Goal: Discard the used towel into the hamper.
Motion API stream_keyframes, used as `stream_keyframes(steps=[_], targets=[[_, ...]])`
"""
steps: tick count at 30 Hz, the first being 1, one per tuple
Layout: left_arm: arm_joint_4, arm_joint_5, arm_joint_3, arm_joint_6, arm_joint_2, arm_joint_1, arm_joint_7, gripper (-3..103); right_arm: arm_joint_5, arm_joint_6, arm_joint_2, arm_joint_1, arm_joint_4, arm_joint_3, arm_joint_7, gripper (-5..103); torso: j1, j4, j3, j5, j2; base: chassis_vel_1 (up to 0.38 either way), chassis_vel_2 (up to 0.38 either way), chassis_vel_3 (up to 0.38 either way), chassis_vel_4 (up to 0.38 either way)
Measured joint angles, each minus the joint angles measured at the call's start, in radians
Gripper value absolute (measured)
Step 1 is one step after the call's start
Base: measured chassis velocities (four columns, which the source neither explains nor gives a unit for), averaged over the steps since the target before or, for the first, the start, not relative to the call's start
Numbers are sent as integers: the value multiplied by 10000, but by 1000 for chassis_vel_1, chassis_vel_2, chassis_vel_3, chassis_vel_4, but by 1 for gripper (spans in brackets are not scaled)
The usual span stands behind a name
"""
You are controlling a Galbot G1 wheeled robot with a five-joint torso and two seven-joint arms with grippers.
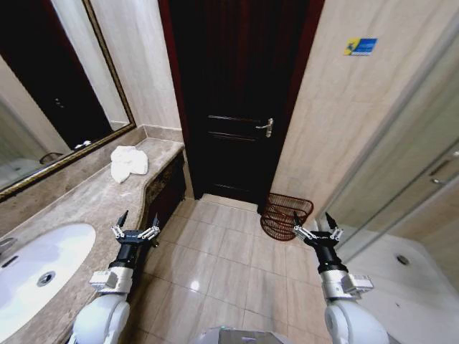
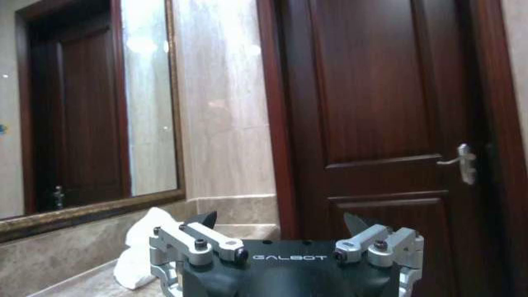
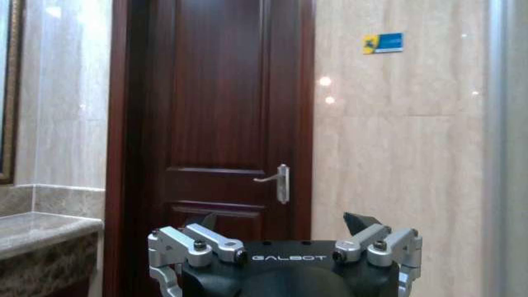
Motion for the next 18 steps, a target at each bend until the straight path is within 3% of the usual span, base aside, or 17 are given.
stream_keyframes(steps=[18], targets=[[143,2,-22,-97,16,10,16,100,-8,-67,-44,27,7,3,1,100,0,-1,0,-2,-1,-56,177,180,-62]])
